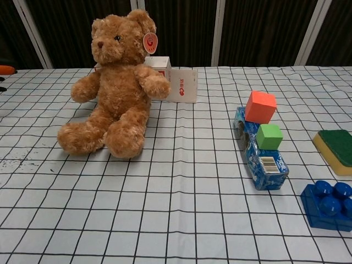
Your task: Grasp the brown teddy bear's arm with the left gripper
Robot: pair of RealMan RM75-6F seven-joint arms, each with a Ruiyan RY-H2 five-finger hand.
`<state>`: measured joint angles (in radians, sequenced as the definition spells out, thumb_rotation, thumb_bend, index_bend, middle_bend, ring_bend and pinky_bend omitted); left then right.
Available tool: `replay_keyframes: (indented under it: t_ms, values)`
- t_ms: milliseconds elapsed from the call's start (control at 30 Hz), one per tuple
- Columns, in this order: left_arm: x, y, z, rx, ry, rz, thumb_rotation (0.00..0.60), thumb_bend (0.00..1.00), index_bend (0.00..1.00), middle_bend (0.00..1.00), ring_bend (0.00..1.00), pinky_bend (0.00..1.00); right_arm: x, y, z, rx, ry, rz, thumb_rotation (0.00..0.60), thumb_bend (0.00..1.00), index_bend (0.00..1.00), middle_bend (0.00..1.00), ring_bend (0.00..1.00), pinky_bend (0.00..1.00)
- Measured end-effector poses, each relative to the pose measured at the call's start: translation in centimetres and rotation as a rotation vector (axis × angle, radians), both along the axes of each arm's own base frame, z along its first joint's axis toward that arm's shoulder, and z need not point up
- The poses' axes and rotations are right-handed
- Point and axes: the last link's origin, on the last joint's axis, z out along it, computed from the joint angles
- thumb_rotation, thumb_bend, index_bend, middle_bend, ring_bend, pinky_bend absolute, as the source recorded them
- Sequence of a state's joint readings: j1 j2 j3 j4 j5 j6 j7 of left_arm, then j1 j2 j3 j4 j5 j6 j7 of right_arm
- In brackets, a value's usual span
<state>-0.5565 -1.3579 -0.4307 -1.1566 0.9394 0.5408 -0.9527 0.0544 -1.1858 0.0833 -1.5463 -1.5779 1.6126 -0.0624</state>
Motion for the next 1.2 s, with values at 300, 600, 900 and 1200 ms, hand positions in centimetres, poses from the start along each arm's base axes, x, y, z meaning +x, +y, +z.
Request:
replay_keyframes:
  t_ms: [300,600,900,1200]
  values:
    - [1.9,2.0,-5.0,-0.114,-0.029,-0.002,0.600,0.31,0.24,0.15,0.00,0.10,-0.2,-0.4,-0.2,0.003,0.008,-0.025,0.600,0.15,0.00,0.00,0.00,0.00]
    - [4.5,3.0,-7.8,-0.135,-0.039,-0.060,0.600,0.31,0.27,0.21,0.00,0.10,-0.2,-0.4,-0.2,0.006,0.005,-0.028,0.600,0.15,0.00,0.00,0.00,0.00]
    - [5.5,3.2,-8.8,-0.110,-0.022,-0.082,0.600,0.31,0.29,0.23,0.00,0.10,-0.2,-0.4,-0.3,-0.002,-0.011,-0.043,0.600,0.15,0.00,0.00,0.00,0.00]
    - [6.6,3.4,-10.1,-0.122,-0.022,-0.091,0.600,0.31,0.31,0.26,0.00,0.10,-0.2,-0.5,-0.3,0.003,-0.012,-0.052,0.600,0.15,0.00,0.00,0.00,0.00]
